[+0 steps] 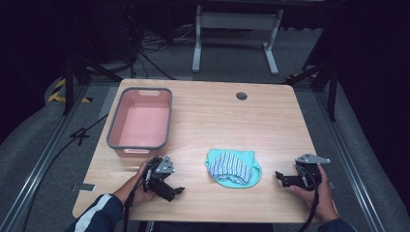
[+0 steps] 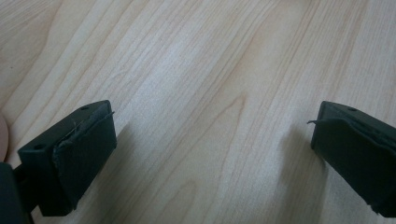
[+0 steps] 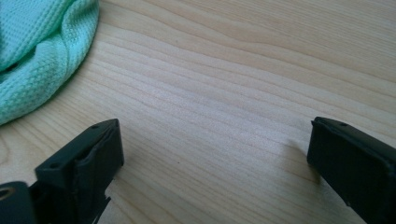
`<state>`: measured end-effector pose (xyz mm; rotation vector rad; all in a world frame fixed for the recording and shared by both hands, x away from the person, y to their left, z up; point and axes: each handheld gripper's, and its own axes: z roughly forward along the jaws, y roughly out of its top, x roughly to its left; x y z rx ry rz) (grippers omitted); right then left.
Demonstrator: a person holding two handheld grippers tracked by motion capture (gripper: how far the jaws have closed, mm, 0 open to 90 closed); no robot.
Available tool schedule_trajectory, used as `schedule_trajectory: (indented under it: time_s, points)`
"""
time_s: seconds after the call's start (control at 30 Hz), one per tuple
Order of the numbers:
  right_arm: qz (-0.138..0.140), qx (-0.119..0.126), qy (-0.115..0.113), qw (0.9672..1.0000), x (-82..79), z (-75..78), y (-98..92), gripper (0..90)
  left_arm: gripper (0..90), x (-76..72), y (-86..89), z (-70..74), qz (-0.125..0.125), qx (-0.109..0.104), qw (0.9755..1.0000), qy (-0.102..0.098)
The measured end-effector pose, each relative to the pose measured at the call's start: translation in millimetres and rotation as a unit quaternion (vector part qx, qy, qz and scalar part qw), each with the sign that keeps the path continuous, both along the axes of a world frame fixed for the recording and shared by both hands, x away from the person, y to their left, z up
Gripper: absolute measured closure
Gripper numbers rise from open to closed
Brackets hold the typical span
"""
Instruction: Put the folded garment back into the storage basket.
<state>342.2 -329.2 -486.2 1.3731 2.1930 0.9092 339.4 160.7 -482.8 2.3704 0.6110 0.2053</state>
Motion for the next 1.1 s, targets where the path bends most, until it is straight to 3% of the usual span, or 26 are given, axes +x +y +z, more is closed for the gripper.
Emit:
schedule_trajectory:
  time_s: [0.17,0.3,0.37,0.47,0.7,0.87,0.97,1.1]
  points:
    - [0.006,0.004,-0.004,1.0000,-2.2,2.7,1.2,17.0,2.9,0.9,0.8,3.7,-0.012,0.012,0.9998,0.008]
    - [0.020,0.012,0.000,0.9997,-3.1,6.0,5.8,28.5,22.8,-0.4,-3.3,11.1,-0.030,0.007,0.9995,-0.003]
    - [0.029,0.023,0.002,0.9993,-2.8,8.6,10.9,30.5,18.0,0.7,-8.7,14.6,-0.022,-0.002,0.9997,-0.004]
    - [0.046,0.024,-0.003,0.9986,-3.0,13.8,20.6,33.2,24.6,5.0,-19.2,21.6,-0.026,-0.013,0.9995,-0.013]
    - [0.068,0.030,-0.013,0.9971,2.0,30.4,47.8,42.1,32.6,16.1,-51.9,28.3,-0.022,-0.004,0.9993,-0.029]
    - [0.084,0.017,-0.013,0.9962,7.8,32.9,64.0,44.5,38.5,24.2,-69.6,27.9,-0.022,0.007,0.9988,-0.043]
    - [0.089,0.020,-0.012,0.9957,13.4,33.0,71.7,46.2,44.3,32.1,-75.2,29.3,-0.014,-0.008,0.9988,-0.047]
    - [0.095,0.018,-0.008,0.9953,20.9,32.1,83.6,48.3,49.5,45.7,-82.4,27.7,0.003,-0.012,0.9989,-0.046]
